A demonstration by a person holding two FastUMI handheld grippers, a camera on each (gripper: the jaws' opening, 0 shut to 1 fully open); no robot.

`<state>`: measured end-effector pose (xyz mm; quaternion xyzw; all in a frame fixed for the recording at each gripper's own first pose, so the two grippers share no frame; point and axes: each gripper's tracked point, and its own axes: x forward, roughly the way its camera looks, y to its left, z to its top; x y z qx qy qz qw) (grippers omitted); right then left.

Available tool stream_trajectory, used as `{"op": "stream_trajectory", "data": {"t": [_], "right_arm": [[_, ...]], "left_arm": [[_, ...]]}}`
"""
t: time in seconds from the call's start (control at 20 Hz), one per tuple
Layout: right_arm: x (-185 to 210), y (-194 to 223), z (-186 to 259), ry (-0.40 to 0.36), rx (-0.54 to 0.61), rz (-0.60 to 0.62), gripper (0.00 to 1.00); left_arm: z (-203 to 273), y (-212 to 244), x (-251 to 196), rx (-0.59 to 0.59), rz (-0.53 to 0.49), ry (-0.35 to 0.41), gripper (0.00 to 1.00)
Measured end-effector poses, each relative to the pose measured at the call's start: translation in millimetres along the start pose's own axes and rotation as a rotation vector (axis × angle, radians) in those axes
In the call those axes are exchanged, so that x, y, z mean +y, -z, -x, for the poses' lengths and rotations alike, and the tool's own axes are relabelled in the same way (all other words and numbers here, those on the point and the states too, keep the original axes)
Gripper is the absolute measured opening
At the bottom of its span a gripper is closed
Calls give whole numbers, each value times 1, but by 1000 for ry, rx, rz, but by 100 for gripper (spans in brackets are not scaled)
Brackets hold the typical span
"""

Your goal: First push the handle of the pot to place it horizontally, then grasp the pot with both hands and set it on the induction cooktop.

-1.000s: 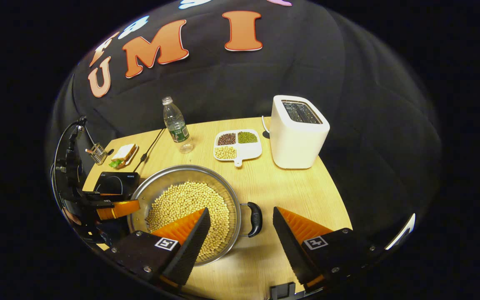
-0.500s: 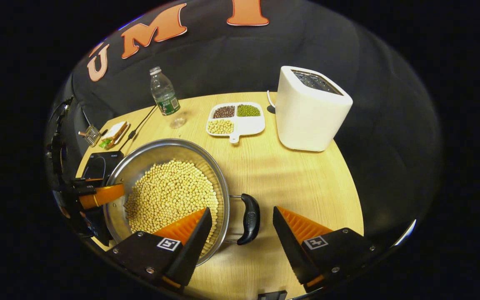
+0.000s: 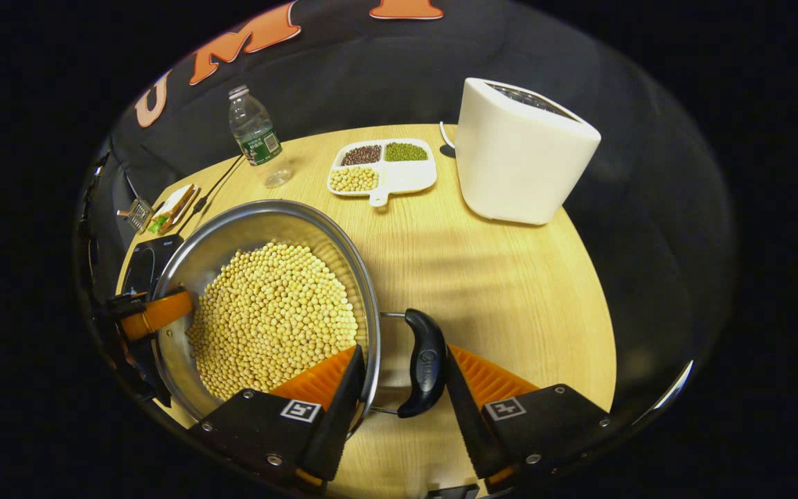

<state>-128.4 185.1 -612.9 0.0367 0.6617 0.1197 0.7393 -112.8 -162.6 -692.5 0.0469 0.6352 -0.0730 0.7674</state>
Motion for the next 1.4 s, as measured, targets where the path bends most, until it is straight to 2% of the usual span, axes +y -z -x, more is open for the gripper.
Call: {"op": "stream_trajectory", "data": {"t": [0.05, 0.4, 0.5, 0.55, 0.6, 0.75, 1.0, 1.2, 1.4], "right_arm": [[0, 2, -3, 2, 0, -7, 69], [1, 3, 0, 26, 18, -36, 62], [5, 2, -1, 15, 28, -41, 58], [6, -2, -2, 9, 19, -33, 53], [5, -4, -6, 5, 4, -22, 56], [0, -10, 0, -14, -31, -5, 56], [0, -4, -16, -48, -82, 37, 56], [-2, -12, -16, -69, -99, 60, 56], [-1, -13, -13, -71, -138, 81, 56]], "left_arm": [[1, 1, -1, -7, 1, -10, 78], [6, -1, -5, -40, -13, -59, 73], [13, 1, -4, -37, -5, -73, 72], [18, 2, -3, -52, 0, -77, 73], [26, 1, -1, -61, 7, -83, 73], [45, -8, 8, -103, 20, -108, 74], [83, -20, 35, -159, 45, -170, 73], [111, -21, 63, -180, 69, -216, 73], [129, -31, 102, -207, 91, -223, 72]]}}
